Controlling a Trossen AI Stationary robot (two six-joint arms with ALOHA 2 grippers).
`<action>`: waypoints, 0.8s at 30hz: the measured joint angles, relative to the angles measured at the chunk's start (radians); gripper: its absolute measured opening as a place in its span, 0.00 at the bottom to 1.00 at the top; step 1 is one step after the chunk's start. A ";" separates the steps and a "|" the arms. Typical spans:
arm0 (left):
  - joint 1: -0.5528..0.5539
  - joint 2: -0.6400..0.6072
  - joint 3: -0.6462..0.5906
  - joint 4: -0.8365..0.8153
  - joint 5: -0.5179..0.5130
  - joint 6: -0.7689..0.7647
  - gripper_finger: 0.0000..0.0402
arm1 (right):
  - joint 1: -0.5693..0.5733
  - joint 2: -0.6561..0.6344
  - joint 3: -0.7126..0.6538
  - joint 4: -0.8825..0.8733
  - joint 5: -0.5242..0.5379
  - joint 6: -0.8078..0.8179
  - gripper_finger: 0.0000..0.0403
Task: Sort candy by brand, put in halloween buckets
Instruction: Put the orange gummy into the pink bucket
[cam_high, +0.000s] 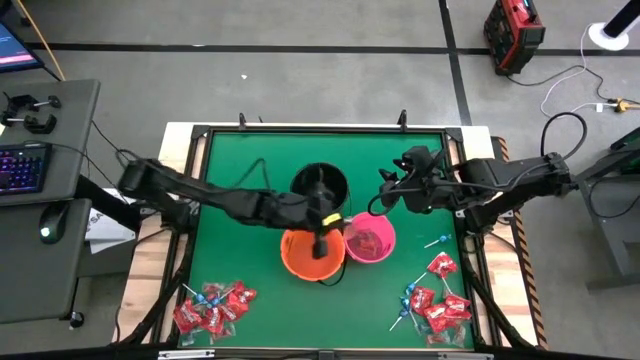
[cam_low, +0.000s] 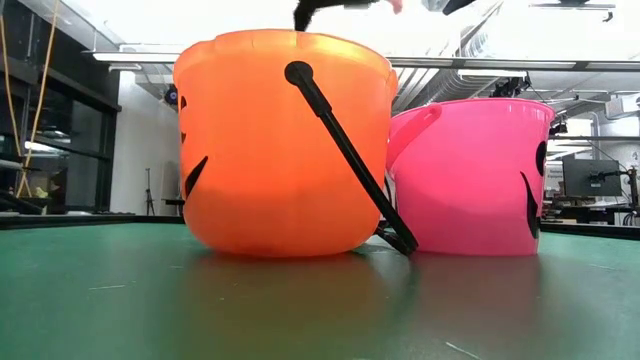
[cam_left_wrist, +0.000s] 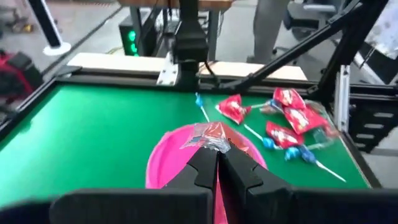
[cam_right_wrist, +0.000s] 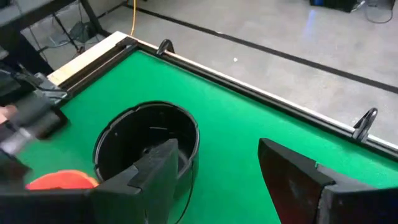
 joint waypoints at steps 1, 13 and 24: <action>0.005 0.029 0.000 0.047 0.015 0.011 0.00 | 0.000 0.000 0.000 0.000 0.004 0.000 0.53; 0.021 0.199 -0.001 0.237 0.044 -0.009 0.05 | 0.000 0.000 0.000 0.003 0.008 0.027 0.53; 0.023 0.170 0.017 0.210 0.112 0.008 0.46 | -0.001 0.000 0.000 -0.003 0.008 0.023 0.53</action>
